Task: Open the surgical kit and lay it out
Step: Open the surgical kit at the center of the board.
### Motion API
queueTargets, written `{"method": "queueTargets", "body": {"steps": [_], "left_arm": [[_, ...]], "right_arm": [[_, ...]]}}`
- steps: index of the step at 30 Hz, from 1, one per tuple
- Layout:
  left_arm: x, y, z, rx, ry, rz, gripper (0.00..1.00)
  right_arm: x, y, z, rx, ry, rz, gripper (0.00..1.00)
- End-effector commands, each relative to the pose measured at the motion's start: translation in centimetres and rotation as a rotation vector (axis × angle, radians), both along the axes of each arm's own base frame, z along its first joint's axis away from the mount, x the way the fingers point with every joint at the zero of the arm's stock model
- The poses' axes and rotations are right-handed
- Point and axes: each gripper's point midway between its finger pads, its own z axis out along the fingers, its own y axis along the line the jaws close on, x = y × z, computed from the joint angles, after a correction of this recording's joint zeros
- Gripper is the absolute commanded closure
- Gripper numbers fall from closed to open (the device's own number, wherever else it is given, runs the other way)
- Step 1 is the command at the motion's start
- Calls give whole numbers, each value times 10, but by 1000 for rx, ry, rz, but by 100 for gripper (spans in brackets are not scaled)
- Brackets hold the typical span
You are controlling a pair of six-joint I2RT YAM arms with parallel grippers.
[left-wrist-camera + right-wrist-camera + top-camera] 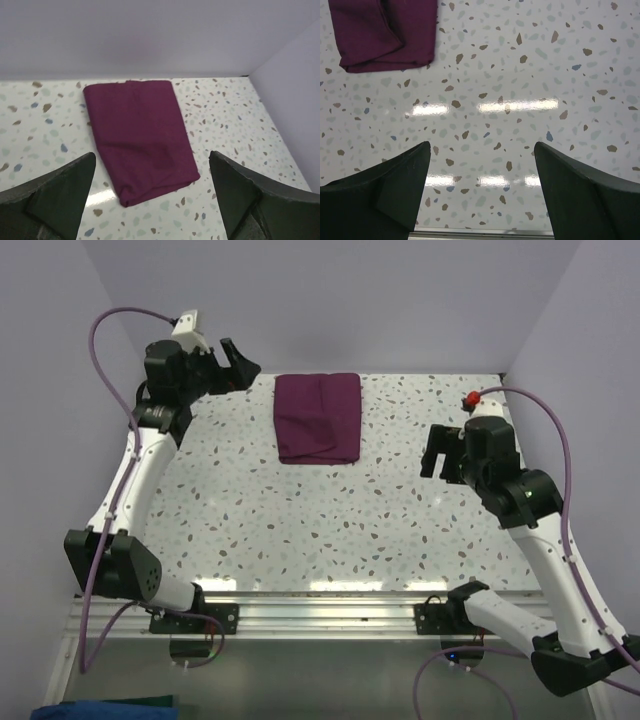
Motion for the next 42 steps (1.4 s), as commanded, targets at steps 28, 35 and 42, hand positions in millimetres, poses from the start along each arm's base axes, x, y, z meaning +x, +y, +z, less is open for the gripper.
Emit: {"method": "queueTargets", "body": {"steps": [28,35,42], "left_arm": [[66,-214,-196,443,280,26,50],[64,-213,-229,498,326,56,51],[64,-206,-250,546,361,81,53]], "right_arm": [[-45,-46,12,-105,-26,-111,10],[-48,-44,6,-81,-14,-122,11],[-49,-44,0,-79,-2,-124,10]]}}
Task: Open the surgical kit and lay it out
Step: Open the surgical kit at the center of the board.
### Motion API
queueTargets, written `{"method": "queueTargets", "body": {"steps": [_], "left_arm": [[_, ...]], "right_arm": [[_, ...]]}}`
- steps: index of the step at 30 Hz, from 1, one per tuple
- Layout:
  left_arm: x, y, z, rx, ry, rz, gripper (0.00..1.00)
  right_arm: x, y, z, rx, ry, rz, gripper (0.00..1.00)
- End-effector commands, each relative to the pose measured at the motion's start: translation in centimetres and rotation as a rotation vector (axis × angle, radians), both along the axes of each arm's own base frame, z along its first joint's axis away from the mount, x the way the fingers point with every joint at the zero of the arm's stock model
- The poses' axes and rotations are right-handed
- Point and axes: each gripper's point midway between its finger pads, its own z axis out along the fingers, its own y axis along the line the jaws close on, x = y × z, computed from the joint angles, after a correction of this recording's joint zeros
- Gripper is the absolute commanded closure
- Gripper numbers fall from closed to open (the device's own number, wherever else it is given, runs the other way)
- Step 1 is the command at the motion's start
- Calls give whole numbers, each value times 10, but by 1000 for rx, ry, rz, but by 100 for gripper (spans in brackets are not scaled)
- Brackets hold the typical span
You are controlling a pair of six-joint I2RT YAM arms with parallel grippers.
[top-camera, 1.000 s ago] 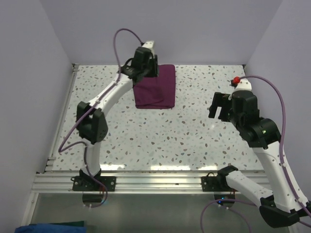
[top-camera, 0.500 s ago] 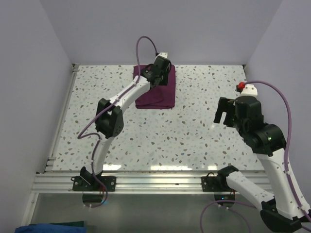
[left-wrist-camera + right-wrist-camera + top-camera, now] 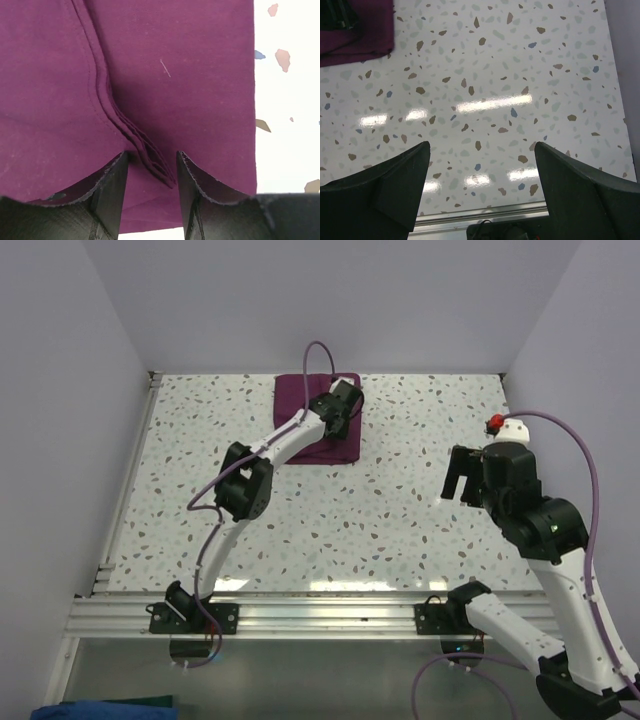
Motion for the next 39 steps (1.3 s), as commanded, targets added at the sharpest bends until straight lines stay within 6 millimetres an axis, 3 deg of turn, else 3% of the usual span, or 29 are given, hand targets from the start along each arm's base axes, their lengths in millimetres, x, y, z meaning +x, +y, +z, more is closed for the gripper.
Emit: {"method": "queueTargets", "body": {"steps": [1,7,11,14,18,21,23,24,26,27,28,29,30,32,33,35,36,37,38,39], "left_arm": [[10,4,18,8,-49,36,53],[3,15,-3,47,3,52,57],[-3,18,-13,55,36,45,64],[-5,21,-18,57,59,38,76],[-5,23,-10,39,61,29,100],[-1,25,10,-2,43,32,100],[0,29,42,-50,7,51,100],[1,44,67,-75,-22,81,100],[0,65,89,-108,-49,147,100],[-5,96,102,-117,-56,199,100],[-7,110,109,-149,-65,232,100],[-10,127,111,-163,-66,263,100],[-23,163,111,-160,-54,322,100],[-33,193,113,-174,-72,371,100],[-50,220,105,-156,-56,415,100],[-62,243,97,-133,-59,452,100],[-77,261,83,-114,-30,484,100],[-82,268,76,-105,-13,497,97],[-89,273,67,-95,14,508,65],[-99,282,50,-73,63,526,50]], "right_arm": [[-1,-2,-2,0,-1,-17,10],[3,-1,-2,-10,1,-10,10],[4,0,-3,-10,2,-9,10],[5,1,-5,-9,8,-4,10],[10,4,-6,-12,7,11,10],[16,7,-2,-11,-3,23,10],[27,13,4,-8,-15,38,10],[31,17,7,-6,-17,56,10],[49,28,16,2,-28,82,11],[57,33,18,3,-25,94,11],[64,39,22,18,-35,111,11],[77,46,24,19,-28,121,12],[83,51,26,28,-26,134,12],[96,63,35,46,-46,152,12],[106,70,28,44,-20,157,12],[117,84,29,58,-24,176,12],[126,91,18,59,4,179,12],[131,100,17,68,-2,192,12],[135,108,13,75,5,208,12],[143,117,-1,70,40,218,12]]}}
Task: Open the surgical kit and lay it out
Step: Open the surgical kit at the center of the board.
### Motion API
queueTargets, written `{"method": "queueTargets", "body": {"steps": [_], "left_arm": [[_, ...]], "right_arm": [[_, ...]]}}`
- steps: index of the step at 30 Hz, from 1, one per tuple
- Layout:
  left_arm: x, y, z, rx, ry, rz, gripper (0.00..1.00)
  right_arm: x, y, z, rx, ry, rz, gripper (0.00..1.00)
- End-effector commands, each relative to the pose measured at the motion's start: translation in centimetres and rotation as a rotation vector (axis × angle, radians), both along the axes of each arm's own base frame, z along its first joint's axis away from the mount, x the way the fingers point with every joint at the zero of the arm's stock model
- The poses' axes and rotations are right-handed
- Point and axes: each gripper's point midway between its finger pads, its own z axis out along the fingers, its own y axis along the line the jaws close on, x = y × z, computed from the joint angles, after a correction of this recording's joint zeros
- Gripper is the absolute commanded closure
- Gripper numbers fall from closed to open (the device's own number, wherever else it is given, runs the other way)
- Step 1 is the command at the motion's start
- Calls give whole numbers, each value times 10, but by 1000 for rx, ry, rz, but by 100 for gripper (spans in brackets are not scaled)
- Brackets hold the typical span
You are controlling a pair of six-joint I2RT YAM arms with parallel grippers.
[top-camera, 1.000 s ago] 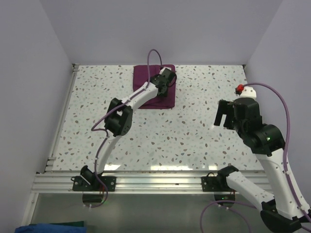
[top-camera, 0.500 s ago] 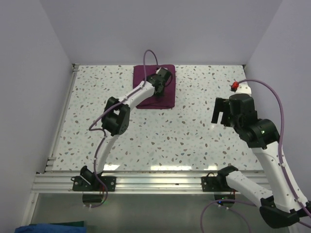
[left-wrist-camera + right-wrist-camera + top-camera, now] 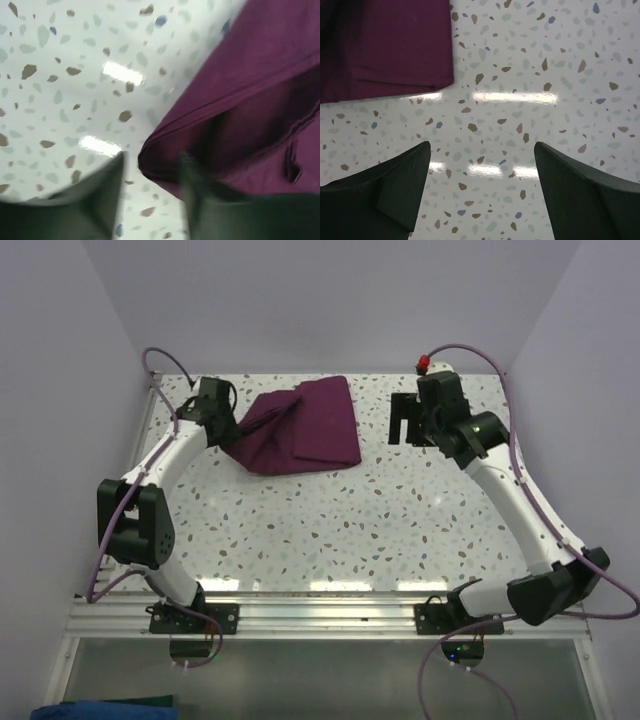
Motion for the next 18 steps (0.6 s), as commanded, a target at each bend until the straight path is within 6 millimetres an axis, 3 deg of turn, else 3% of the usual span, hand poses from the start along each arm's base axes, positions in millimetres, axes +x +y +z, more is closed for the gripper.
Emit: {"method": "queueTargets", "body": {"steps": [1,2,3,4,6,7,8,14,17,18], "left_arm": [[-27,7,-50,26,132,11,15],[-32,9,-59,31,159,15,1],[-39,13,-71,39,196,20,1],[-43,14,-76,45,217,23,1],[-48,15,-80,43,230,25,1],[-46,13,-78,32,219,18,1],[-45,12,-75,27,205,14,1],[-19,-3,-42,-11,93,-85,1],[-6,-17,-32,-38,47,-168,3],[-3,-18,-28,-42,31,-183,4]], "right_arm": [[25,42,-1,58,-23,74,12],[29,52,-5,55,-14,89,11],[33,61,-10,49,-5,107,11],[39,79,-28,29,31,140,11],[48,101,-29,30,28,182,11],[54,121,-50,15,67,213,11],[62,134,-41,30,45,231,11],[101,213,-66,19,62,334,11],[110,231,-76,58,76,337,10],[113,235,-93,58,107,329,10]]}}
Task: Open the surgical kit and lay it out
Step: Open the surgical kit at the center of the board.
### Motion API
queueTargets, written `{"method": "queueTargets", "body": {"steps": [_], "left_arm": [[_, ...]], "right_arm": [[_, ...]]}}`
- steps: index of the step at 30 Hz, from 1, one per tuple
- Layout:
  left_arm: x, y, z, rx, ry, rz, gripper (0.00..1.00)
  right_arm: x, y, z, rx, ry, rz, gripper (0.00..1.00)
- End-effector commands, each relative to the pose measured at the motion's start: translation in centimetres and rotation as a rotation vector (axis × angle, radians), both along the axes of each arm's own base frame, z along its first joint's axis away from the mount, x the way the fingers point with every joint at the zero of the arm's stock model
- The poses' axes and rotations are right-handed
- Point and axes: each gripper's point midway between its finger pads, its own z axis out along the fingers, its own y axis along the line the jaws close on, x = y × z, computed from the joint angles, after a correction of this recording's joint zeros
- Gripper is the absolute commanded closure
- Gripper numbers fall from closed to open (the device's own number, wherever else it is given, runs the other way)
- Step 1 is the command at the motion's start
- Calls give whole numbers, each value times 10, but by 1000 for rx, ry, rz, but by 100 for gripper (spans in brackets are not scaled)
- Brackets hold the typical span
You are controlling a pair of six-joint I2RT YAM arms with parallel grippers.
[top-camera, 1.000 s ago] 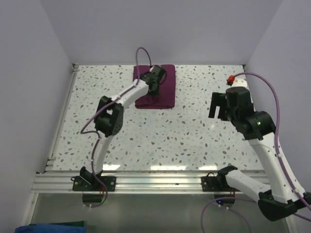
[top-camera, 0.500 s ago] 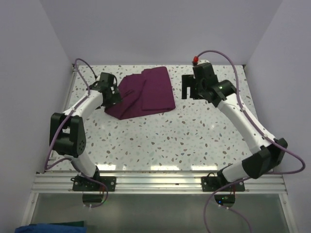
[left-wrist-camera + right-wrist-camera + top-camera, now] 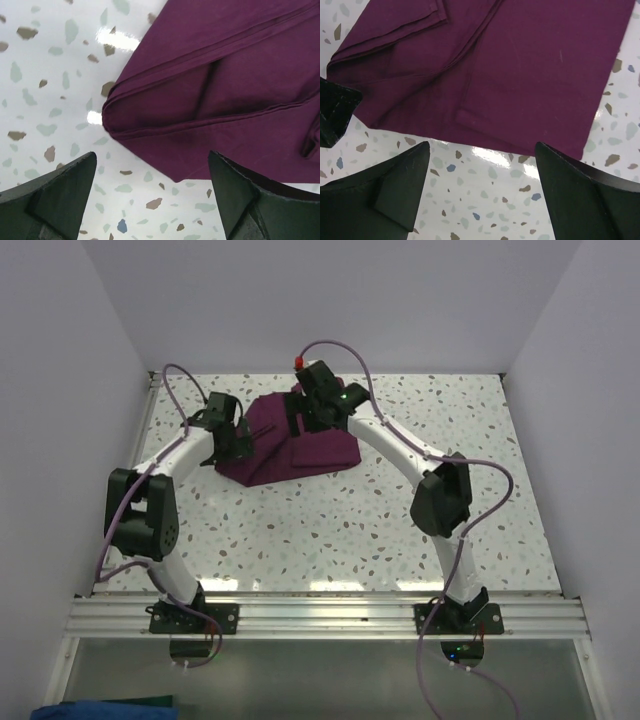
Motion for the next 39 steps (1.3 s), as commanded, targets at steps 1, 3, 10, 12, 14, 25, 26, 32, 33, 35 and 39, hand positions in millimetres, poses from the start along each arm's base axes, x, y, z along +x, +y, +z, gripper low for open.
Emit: {"method": "queueTargets", "body": {"steps": [1,3,10,12,14,25,26,32,33,35,39], "left_arm": [[35,-18,48,-63,-184,-120,4],[39,-19,54,-61,-198,-138,4],[32,-11,59,-14,-178,-138,7],[28,-11,60,-17,-177,-142,7],[25,-10,61,-16,-174,-143,7],[20,-4,66,15,-155,-134,9],[24,-4,67,16,-157,-133,9],[40,-4,74,30,-171,-127,10],[44,-3,75,43,-179,-130,9],[58,-4,74,55,-188,-140,9],[89,-18,58,48,-176,-236,9]], "right_arm": [[11,17,-2,50,4,-4,10],[11,26,-27,26,37,10,10],[7,58,-85,-1,104,34,12],[8,65,-98,-13,107,27,12],[14,66,-114,-29,112,6,13],[18,38,-160,-177,126,-59,61],[17,36,-161,-179,133,-60,70],[19,14,-134,-173,128,-89,100],[23,9,-110,-153,100,-101,100],[22,-3,-91,-149,80,-112,100],[24,-54,-45,-130,44,-201,100]]}}
